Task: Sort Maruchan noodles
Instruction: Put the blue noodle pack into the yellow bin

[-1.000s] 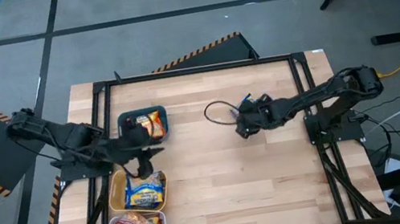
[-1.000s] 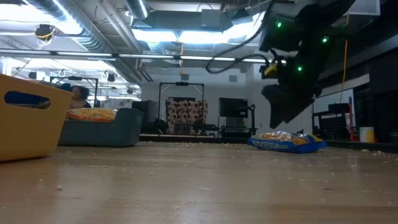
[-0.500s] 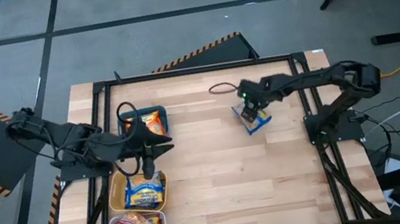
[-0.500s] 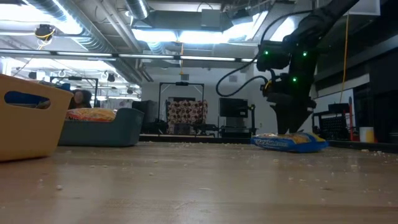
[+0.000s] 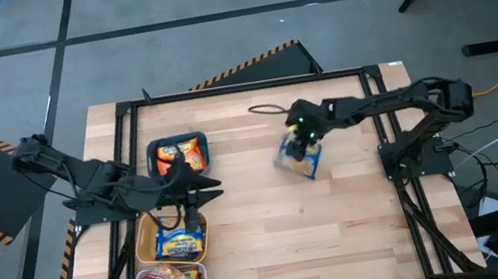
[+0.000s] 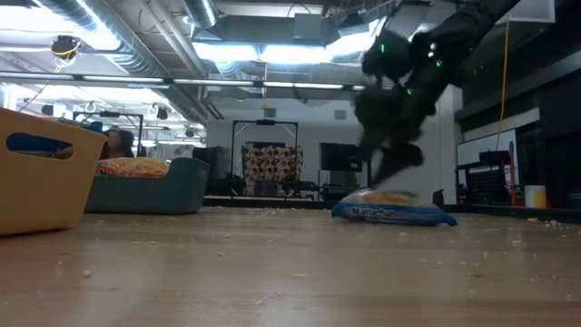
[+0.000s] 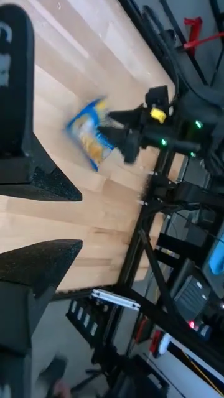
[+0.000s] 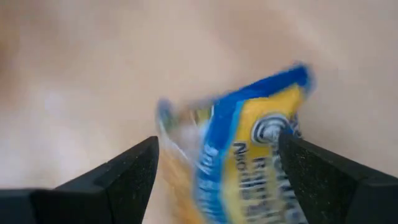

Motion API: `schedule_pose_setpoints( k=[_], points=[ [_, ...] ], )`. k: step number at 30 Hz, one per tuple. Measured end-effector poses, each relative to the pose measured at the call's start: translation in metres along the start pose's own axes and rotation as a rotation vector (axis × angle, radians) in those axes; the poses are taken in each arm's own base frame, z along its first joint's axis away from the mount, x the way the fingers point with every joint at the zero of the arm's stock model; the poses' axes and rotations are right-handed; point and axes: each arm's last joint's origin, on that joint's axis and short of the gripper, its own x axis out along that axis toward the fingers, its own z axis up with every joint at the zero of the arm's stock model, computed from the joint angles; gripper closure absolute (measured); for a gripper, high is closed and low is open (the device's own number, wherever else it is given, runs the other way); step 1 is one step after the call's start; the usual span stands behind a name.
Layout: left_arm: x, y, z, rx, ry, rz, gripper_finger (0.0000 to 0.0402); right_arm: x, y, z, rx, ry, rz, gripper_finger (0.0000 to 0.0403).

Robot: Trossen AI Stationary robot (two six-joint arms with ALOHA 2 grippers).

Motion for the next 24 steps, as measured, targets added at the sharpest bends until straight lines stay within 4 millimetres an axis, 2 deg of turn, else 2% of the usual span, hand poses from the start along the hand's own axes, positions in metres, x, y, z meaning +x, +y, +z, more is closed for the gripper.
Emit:
schedule_pose_setpoints(
  k=[4,8,13,18,24],
  points=[
    [0.014,-0.005,-0.005,0.013,0.004,0.024,0.0299,0.003,0.035,0.003,-0.091,-0.116,0.179,0.0086],
    [0.027,-0.011,-0.011,0.025,0.011,0.048,0.0299,-0.005,0.049,0.005,-0.087,-0.155,0.185,0.0086],
    [0.044,-0.012,-0.015,0.02,-0.072,0.202,0.0299,-0.019,0.05,-0.002,-0.042,-0.086,-0.014,0.0086],
    [0.065,-0.019,-0.023,0.0,-0.115,0.263,0.0299,-0.024,0.038,-0.018,-0.019,0.05,-0.197,0.0086],
    [0.103,-0.013,-0.041,-0.01,-0.026,0.279,0.0299,-0.007,0.026,-0.039,0.029,0.119,-0.078,0.0086]
  ],
)
